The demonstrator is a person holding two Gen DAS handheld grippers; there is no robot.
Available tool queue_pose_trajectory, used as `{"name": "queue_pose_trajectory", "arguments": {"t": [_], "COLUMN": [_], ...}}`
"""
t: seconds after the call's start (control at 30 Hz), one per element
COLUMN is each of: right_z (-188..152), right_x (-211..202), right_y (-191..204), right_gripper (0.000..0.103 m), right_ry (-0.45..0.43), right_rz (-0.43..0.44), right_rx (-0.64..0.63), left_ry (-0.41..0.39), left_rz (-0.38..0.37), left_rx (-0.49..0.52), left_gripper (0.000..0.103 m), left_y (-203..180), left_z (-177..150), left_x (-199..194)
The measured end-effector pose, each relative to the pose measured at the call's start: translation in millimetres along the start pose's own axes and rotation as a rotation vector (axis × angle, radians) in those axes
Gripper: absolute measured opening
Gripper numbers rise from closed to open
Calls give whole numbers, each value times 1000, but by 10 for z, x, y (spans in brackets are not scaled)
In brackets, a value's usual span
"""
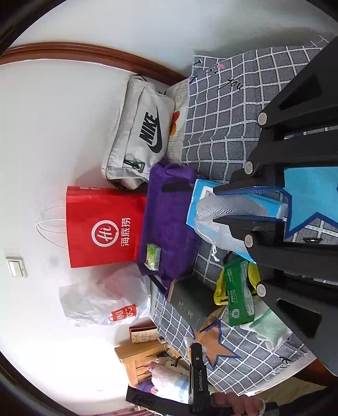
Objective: Organize soft objects
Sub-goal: 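Carry the mesh bag and orange-print packet in both tools over the purple towel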
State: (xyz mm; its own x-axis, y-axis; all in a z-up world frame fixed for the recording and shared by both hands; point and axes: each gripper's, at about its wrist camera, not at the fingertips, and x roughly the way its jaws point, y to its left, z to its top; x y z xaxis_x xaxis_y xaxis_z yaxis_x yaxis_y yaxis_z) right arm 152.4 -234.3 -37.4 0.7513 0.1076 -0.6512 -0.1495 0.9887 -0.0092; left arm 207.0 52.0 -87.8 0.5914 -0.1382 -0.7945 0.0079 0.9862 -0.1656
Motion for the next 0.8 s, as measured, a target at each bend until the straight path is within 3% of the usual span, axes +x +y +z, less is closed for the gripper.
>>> {"name": "queue_pose_trajectory", "arguments": {"t": [0.3, 0.8], "right_z": [281, 893], "right_x": [342, 1078], "right_y": [-129, -160], "right_gripper": [14, 14], "right_ry": [2, 3], "right_rz": [-10, 30], "right_rx": [20, 21], "left_ry": [-18, -17], "left_rz": [33, 22], "left_rx": [-11, -2], "left_gripper": [20, 20], "left_y": [-66, -161], "left_z": [388, 1014], "left_x": [155, 618]}}
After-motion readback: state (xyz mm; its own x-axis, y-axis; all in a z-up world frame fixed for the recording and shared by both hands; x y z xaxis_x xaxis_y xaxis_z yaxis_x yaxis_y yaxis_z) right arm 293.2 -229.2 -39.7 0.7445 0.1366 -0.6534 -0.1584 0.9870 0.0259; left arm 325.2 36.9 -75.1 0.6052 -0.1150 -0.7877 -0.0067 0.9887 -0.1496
